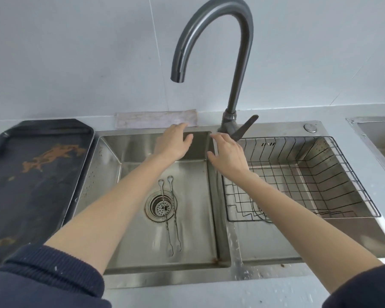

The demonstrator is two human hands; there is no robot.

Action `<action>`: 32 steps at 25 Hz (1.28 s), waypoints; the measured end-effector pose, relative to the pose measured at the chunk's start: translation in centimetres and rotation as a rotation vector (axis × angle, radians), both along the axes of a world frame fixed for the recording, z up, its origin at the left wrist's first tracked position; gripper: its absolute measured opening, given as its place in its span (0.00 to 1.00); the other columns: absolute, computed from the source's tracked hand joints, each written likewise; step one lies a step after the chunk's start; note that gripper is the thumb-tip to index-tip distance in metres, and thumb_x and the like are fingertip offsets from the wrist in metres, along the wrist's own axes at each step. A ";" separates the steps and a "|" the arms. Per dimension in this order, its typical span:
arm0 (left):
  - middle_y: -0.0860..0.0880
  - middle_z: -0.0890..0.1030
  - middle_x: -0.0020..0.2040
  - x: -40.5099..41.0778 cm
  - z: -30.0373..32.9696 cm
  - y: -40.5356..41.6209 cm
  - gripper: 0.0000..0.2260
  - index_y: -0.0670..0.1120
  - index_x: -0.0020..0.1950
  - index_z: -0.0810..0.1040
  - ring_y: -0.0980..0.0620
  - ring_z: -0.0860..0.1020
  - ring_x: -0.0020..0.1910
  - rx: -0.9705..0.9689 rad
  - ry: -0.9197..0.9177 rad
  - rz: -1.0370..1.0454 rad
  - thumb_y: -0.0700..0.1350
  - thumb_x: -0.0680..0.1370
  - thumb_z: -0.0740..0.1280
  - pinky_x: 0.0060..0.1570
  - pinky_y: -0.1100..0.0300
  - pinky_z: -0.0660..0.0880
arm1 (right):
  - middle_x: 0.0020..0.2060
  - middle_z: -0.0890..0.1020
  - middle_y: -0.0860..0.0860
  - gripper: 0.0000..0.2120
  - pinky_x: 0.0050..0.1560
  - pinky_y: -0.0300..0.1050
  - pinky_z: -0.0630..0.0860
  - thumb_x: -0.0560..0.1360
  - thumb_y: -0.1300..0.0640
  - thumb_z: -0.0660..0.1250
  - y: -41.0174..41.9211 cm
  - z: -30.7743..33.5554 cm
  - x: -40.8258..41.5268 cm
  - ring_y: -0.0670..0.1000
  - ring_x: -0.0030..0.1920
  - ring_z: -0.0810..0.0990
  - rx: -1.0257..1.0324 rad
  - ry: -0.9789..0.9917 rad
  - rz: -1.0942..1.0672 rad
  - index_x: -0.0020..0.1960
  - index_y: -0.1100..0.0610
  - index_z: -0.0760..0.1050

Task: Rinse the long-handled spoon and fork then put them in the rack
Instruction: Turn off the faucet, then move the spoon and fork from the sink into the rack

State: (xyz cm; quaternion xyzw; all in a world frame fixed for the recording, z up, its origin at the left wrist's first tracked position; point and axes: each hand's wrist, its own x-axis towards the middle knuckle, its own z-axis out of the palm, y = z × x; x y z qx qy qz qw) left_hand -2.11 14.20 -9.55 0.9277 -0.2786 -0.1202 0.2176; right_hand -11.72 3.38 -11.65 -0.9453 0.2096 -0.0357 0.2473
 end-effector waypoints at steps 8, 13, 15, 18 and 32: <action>0.42 0.70 0.70 1.2 -3.6 7.1 0.23 0.45 0.72 0.63 0.43 0.67 0.69 0.149 0.069 0.030 0.50 0.78 0.59 0.66 0.50 0.65 | 0.65 0.72 0.56 0.20 0.60 0.52 0.72 0.77 0.56 0.59 5.5 -3.3 1.0 0.58 0.64 0.72 0.104 0.158 0.033 0.68 0.58 0.66; 0.42 0.70 0.70 2.7 -7.3 9.9 0.24 0.45 0.72 0.64 0.44 0.68 0.70 0.240 0.195 0.019 0.50 0.77 0.60 0.67 0.51 0.67 | 0.63 0.75 0.56 0.20 0.65 0.52 0.66 0.77 0.55 0.58 7.3 -6.0 2.0 0.58 0.64 0.72 0.109 0.277 0.031 0.68 0.57 0.66; 0.42 0.71 0.69 3.0 -8.8 10.6 0.23 0.44 0.71 0.65 0.43 0.69 0.69 0.254 0.259 0.028 0.49 0.78 0.60 0.67 0.51 0.67 | 0.63 0.75 0.56 0.20 0.64 0.52 0.68 0.77 0.55 0.58 7.8 -7.0 2.3 0.58 0.63 0.73 0.141 0.319 0.023 0.68 0.57 0.66; 0.41 0.74 0.67 3.4 -11.2 11.4 0.21 0.42 0.69 0.68 0.43 0.72 0.66 0.245 0.345 0.039 0.49 0.77 0.61 0.65 0.53 0.69 | 0.63 0.75 0.56 0.19 0.60 0.54 0.73 0.77 0.55 0.58 8.4 -8.8 2.7 0.58 0.62 0.74 0.172 0.389 0.032 0.67 0.58 0.66; 0.43 0.81 0.57 1.6 -21.1 11.7 0.14 0.43 0.58 0.77 0.43 0.79 0.55 0.273 0.697 0.189 0.48 0.75 0.64 0.53 0.56 0.73 | 0.58 0.77 0.60 0.14 0.55 0.52 0.74 0.76 0.60 0.57 10.7 -17.0 4.5 0.62 0.58 0.76 0.255 0.703 -0.039 0.58 0.61 0.73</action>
